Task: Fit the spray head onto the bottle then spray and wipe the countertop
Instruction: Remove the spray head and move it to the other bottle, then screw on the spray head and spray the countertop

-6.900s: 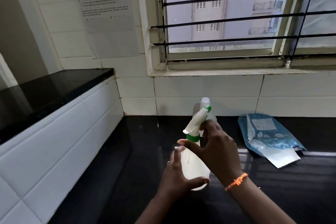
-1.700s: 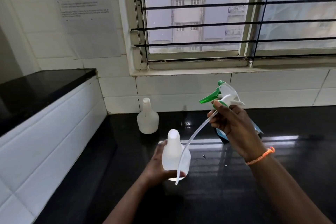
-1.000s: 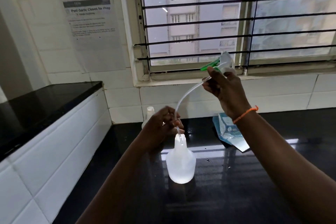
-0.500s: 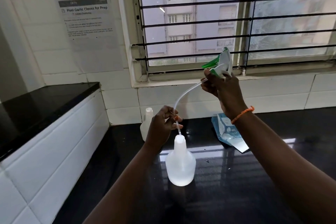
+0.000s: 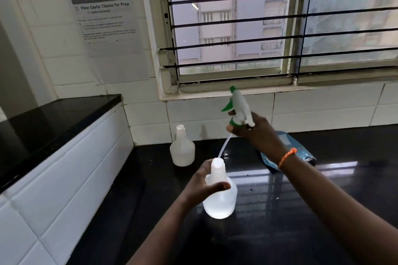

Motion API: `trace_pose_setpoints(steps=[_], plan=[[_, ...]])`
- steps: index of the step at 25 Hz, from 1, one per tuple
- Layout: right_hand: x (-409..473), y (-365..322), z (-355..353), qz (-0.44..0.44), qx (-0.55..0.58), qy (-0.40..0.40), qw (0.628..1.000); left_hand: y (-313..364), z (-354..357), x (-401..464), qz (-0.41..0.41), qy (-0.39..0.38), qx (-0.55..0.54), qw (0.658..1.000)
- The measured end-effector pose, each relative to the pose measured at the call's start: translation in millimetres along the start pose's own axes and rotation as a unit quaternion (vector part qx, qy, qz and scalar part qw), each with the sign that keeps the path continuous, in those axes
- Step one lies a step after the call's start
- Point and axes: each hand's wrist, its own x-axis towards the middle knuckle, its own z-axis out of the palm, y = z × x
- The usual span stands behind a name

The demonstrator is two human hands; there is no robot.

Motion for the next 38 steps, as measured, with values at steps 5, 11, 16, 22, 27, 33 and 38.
trace_pose_setpoints(steps=[5,11,16,22,27,33,38], plan=[[-13,20,28,0.009,-0.014,-0.021,1.000,-12,11,-2,-0.063,0.025,0.026,0.997],[-20,35,34,0.024,0.061,-0.174,0.983,-13,14,-1,-0.061,0.035,0.043,0.997],[-18,41,34,0.024,0.041,-0.234,0.971,-17,14,1,-0.055,0.034,0.048,0.997],[-4,35,33,0.022,0.008,-0.318,0.948,-21,15,4,-0.042,0.031,0.064,0.997],[-15,39,39,0.018,-0.002,-0.267,0.963,-22,16,4,-0.027,0.033,0.070,0.997],[-57,58,76,0.056,-0.039,-0.090,0.994,-13,-2,-4,-0.035,-0.045,-0.013,0.998],[-75,78,84,0.067,-0.031,-0.068,0.995,4,-13,-10,0.056,-0.016,-0.056,0.997]])
